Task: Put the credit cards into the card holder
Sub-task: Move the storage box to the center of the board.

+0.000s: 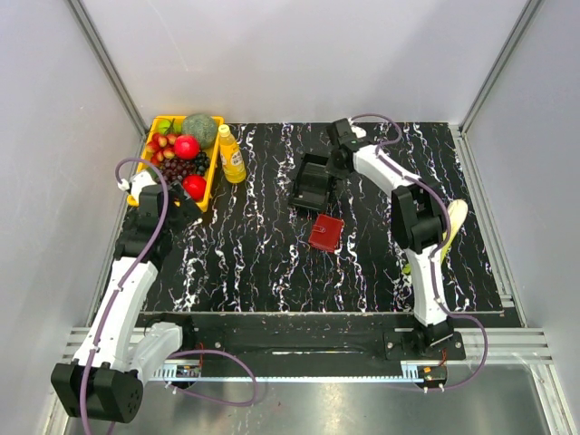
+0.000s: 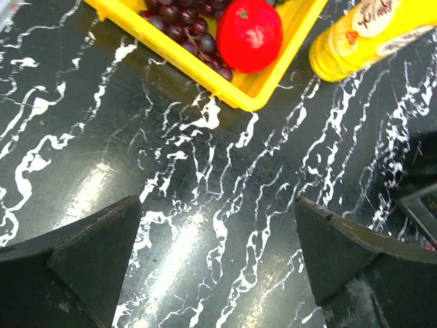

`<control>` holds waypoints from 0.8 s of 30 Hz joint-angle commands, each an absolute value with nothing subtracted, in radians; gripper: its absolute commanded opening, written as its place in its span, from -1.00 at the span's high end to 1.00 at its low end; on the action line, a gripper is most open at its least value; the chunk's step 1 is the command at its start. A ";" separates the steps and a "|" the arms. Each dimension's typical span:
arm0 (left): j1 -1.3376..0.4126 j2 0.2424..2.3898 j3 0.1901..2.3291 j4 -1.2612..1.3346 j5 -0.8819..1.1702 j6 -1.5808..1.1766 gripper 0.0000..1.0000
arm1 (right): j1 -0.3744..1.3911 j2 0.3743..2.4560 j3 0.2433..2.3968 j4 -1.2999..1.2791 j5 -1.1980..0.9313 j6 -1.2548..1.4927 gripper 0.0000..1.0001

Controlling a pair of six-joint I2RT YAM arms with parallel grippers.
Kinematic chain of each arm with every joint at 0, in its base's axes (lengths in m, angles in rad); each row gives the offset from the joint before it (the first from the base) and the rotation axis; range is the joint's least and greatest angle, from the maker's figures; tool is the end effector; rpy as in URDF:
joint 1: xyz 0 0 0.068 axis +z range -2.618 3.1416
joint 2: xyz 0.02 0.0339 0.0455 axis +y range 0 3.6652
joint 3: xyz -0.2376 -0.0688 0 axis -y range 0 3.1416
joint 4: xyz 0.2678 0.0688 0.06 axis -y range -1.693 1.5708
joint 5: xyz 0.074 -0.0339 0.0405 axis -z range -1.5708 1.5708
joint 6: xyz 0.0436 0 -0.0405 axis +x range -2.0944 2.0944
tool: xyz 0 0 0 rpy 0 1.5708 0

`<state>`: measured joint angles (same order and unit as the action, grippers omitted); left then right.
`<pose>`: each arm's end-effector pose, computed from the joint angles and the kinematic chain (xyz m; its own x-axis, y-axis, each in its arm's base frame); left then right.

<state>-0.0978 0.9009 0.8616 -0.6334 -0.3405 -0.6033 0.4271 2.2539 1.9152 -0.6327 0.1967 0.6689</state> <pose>0.2328 -0.0082 0.2775 -0.4154 -0.4966 -0.7621 -0.4901 0.8280 -0.2724 0.4662 0.2028 0.1690 -0.7793 0.3135 -0.5426 0.2260 0.9482 0.2232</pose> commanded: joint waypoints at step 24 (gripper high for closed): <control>-0.554 1.265 0.874 -0.174 0.069 -0.428 -0.98 | 0.192 1.774 1.350 -0.436 0.187 0.457 1.00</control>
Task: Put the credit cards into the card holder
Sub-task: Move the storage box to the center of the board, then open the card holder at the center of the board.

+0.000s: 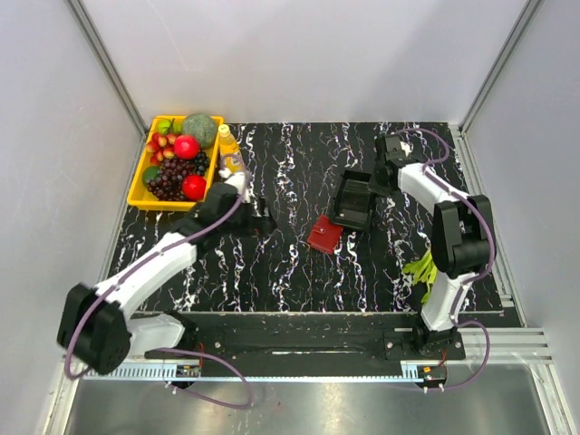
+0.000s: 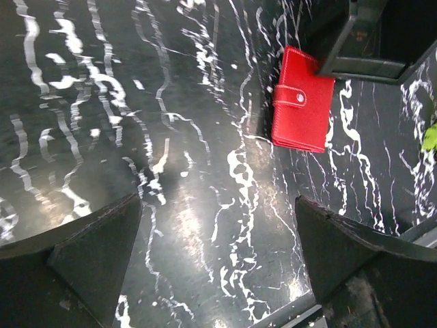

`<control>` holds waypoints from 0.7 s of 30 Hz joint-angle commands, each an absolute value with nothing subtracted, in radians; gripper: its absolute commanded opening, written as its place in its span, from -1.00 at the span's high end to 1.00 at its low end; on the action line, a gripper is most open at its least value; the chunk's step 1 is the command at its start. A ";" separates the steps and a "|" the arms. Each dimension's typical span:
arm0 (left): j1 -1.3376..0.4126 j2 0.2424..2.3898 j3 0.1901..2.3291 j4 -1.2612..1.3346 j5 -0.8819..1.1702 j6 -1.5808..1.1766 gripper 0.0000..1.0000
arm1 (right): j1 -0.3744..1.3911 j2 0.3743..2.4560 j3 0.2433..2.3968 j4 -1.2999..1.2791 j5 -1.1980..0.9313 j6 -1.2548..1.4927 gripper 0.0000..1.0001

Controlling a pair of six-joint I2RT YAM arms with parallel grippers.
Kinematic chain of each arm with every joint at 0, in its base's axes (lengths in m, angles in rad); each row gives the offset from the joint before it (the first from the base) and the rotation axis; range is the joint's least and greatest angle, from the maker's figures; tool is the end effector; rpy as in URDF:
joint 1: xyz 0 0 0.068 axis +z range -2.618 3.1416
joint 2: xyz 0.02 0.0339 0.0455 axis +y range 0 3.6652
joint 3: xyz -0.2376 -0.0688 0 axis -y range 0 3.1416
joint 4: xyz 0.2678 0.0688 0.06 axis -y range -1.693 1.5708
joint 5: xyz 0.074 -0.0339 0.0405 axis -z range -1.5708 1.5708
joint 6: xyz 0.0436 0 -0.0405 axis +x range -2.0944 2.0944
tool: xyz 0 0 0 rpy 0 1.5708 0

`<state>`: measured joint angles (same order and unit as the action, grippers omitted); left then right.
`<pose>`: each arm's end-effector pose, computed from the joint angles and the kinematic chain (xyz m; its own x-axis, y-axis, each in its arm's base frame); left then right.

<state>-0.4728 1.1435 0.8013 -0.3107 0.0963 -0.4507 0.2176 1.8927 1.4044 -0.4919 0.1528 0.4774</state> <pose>0.2538 -0.1345 0.2251 -0.7139 -0.1218 -0.6896 0.2336 0.8869 -0.3986 0.4164 0.0853 0.1690 -0.7804 0.2925 -0.5527 0.2566 0.9558 0.1436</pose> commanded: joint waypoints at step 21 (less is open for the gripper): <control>-0.634 1.919 1.086 0.158 0.443 -0.428 -0.51 | 0.153 1.663 1.152 -0.390 0.121 0.471 1.00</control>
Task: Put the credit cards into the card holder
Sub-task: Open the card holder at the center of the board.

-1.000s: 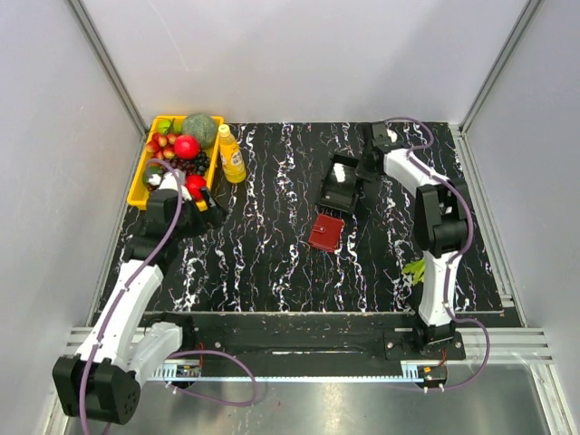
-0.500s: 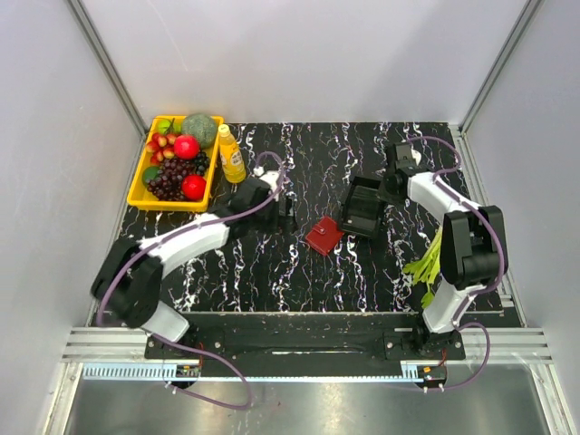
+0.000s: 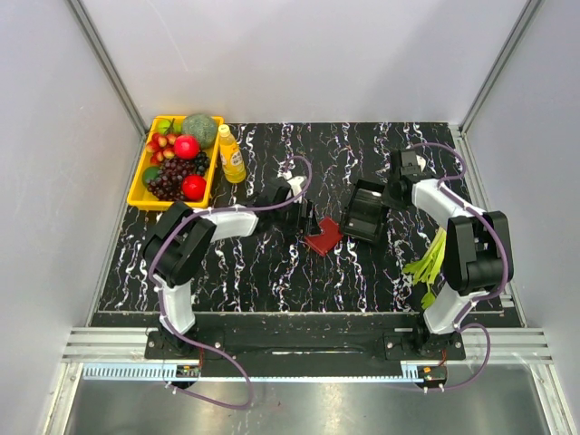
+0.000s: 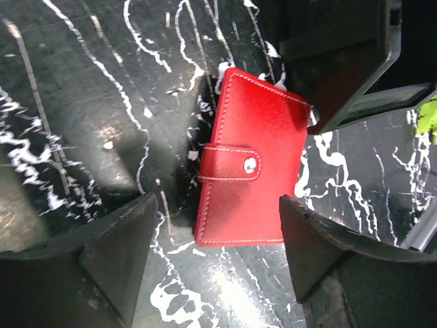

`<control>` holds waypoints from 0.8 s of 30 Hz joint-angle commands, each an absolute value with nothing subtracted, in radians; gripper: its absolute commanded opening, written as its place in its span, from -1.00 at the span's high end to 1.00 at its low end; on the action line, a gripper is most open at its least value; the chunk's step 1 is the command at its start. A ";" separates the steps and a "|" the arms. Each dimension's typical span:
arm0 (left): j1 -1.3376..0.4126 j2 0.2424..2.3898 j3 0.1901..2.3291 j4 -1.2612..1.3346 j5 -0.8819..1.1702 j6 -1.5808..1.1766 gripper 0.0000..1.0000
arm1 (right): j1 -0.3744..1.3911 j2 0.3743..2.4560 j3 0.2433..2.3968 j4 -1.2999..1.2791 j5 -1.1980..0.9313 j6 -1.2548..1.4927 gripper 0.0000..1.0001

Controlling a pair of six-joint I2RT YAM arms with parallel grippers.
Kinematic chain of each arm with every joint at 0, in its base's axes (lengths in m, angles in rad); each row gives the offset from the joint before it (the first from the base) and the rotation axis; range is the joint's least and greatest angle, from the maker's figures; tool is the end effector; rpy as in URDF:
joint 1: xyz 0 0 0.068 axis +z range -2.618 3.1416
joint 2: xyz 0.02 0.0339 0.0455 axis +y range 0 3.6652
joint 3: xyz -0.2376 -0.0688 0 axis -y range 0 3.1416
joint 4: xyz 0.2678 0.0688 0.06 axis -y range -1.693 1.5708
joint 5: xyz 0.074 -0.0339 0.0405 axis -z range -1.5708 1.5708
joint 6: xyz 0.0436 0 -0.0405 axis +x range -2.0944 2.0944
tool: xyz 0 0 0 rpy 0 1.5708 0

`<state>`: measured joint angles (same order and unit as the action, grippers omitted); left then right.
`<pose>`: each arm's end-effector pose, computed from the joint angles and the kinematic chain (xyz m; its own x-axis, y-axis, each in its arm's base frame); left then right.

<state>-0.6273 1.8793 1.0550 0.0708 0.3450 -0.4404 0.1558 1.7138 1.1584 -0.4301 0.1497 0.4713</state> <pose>0.3168 -0.2479 0.1053 -0.8217 0.1002 -0.5611 0.4442 0.7295 -0.5202 0.3742 0.0522 0.1608 -0.7664 0.3341 -0.5487 0.3097 0.9405 0.1401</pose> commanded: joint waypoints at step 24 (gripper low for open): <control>-0.634 1.701 0.862 -0.052 0.230 -0.348 1.00 | 0.152 1.643 1.069 -0.347 0.034 0.453 1.00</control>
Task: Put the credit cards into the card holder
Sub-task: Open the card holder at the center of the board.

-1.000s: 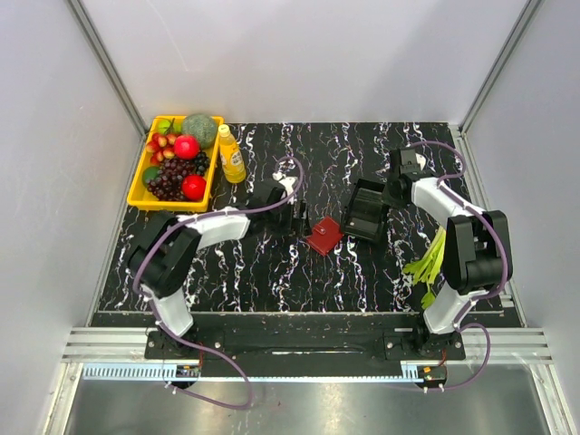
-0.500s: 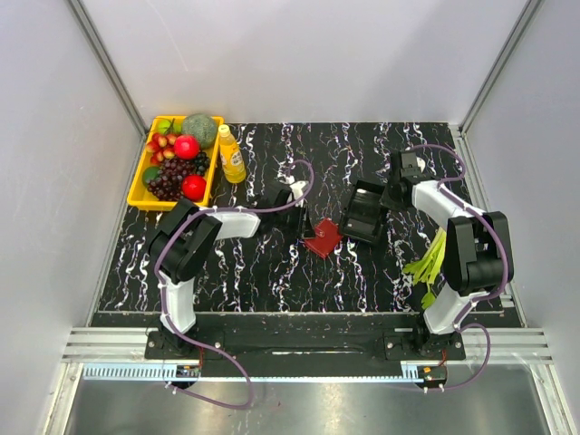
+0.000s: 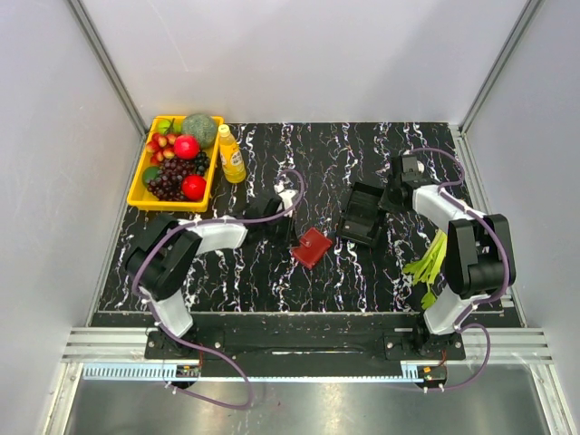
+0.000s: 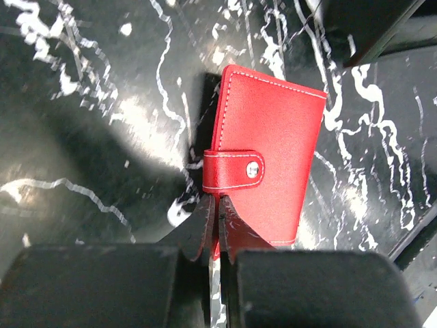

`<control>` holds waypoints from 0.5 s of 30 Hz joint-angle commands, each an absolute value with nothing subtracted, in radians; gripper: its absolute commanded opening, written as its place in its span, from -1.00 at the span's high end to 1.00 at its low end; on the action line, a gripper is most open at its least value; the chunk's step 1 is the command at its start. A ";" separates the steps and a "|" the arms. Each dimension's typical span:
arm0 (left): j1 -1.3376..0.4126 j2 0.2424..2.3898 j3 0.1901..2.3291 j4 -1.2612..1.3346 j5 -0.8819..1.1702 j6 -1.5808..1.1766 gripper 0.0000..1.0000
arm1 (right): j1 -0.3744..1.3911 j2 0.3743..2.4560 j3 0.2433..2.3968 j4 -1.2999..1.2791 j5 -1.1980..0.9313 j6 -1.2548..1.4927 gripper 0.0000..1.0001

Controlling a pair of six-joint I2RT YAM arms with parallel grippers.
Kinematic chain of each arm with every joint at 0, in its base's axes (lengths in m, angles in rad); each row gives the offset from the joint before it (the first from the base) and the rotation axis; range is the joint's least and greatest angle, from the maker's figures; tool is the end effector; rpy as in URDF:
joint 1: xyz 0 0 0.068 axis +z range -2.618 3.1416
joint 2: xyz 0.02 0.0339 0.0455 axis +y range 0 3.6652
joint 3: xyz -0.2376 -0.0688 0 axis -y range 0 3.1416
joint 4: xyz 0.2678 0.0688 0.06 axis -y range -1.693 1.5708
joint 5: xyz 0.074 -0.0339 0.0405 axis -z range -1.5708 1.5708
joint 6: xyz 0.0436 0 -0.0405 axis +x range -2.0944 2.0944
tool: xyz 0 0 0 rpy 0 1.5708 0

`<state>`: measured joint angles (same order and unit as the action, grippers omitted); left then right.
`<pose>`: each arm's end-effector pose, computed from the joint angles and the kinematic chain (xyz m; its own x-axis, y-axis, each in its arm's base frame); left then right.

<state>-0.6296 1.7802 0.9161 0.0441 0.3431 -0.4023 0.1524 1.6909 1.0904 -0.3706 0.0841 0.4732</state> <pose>0.2883 -0.2282 0.0971 -0.8335 0.1510 -0.5314 0.4495 0.7446 -0.4934 0.3659 0.0525 0.1506 -0.7739 0.3406 -0.5340 0.2789 0.9402 0.1955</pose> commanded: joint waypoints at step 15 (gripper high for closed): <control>-0.634 1.588 0.813 -0.100 0.252 -0.308 1.00 | 0.152 1.644 1.022 -0.374 0.043 0.445 0.46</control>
